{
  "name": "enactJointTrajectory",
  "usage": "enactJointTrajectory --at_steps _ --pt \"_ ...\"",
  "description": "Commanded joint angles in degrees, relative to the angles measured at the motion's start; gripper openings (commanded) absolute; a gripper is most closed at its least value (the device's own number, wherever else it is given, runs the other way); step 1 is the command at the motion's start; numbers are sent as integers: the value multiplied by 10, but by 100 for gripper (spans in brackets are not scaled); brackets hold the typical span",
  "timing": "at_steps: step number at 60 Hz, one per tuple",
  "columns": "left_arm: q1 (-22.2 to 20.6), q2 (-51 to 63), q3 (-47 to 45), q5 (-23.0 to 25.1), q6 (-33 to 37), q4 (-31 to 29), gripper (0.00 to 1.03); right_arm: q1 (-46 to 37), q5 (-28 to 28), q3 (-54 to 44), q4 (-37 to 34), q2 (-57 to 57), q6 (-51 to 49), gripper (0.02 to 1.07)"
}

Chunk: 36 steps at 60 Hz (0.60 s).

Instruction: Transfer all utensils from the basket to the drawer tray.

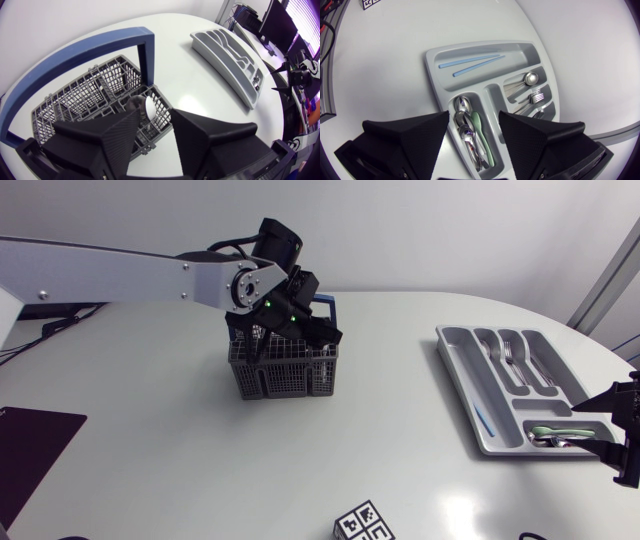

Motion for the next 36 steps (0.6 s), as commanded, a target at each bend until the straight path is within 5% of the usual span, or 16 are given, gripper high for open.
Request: enactJointTrajectory --at_steps 1,36 --pt "-5 18 21 7 -14 -6 33 4 -4 -15 -5 -6 4 75" --pt "-10 50 48 29 -8 -41 17 14 -4 -31 -5 -28 6 75"
